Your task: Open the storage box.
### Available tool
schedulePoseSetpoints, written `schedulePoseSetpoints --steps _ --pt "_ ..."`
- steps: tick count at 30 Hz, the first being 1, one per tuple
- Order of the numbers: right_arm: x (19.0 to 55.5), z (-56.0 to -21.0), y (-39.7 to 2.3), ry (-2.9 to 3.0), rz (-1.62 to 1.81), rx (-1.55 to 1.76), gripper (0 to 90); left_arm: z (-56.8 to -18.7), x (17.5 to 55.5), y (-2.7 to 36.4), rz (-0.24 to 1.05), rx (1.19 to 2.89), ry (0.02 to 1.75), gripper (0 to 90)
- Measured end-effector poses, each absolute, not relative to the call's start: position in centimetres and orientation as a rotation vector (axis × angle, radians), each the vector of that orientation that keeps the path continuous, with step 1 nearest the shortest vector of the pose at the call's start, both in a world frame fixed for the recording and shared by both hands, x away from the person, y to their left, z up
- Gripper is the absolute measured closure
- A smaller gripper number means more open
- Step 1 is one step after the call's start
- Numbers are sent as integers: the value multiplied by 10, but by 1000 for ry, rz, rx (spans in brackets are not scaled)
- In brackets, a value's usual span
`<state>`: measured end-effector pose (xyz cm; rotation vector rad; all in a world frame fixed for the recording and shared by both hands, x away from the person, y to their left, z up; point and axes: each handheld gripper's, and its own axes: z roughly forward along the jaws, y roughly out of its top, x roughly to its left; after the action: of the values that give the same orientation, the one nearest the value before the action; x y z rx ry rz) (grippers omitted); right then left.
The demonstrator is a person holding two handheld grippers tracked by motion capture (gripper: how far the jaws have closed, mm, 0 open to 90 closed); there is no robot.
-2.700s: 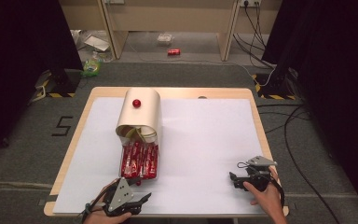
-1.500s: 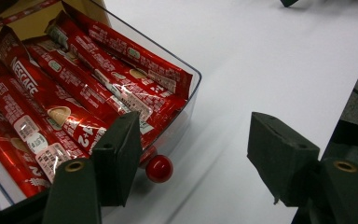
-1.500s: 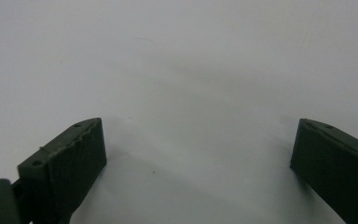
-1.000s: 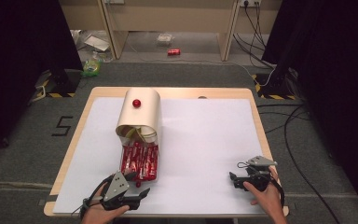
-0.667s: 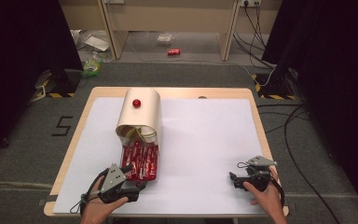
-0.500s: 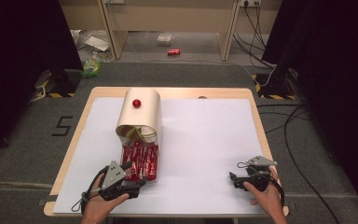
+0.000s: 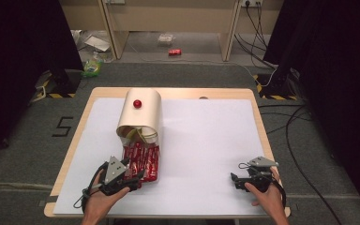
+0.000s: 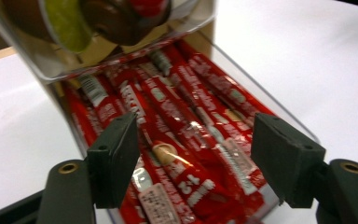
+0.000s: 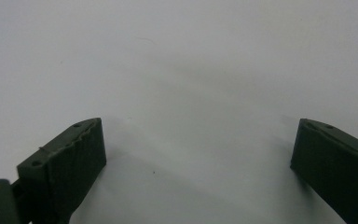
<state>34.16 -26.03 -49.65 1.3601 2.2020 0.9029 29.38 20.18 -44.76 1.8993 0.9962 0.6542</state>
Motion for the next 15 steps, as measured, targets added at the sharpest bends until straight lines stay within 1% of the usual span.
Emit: schedulePoseSetpoints --steps 10,15 --pt "342 -497 -260 2201 903 1360 35 -447 304 203 666 1889 1035 412" --pt "342 -497 -260 2201 903 1360 35 -445 308 202 678 1888 1048 438"
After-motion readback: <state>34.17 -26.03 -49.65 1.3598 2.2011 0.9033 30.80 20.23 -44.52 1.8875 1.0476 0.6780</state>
